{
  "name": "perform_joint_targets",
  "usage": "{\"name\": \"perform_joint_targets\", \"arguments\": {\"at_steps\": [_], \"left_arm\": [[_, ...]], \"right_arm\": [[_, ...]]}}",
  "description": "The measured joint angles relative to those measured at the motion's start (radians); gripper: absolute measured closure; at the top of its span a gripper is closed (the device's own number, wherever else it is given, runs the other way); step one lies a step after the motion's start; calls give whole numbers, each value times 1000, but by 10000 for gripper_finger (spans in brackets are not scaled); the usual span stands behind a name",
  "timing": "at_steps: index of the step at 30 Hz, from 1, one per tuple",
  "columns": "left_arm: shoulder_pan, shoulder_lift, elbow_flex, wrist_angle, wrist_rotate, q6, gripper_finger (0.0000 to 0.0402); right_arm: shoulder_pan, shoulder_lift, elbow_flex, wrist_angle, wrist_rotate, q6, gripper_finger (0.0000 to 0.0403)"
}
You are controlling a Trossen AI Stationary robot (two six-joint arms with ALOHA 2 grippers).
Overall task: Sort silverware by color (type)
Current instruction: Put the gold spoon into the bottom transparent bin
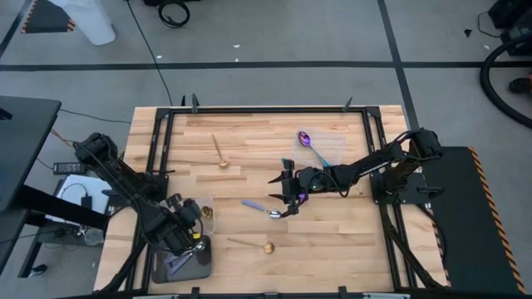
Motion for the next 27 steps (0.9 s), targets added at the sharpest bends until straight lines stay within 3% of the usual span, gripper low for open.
{"name": "perform_joint_targets", "arguments": {"at_steps": [7, 16, 27], "left_arm": [[16, 0, -4, 40, 4, 2, 375], [101, 0, 36, 47, 128, 171, 311], [233, 0, 240, -225, 148, 437, 322]], "right_arm": [[0, 0, 0, -8, 0, 14, 195], [1, 0, 0, -18, 0, 43, 195], [34, 0, 0, -64, 0, 107, 195]]}}
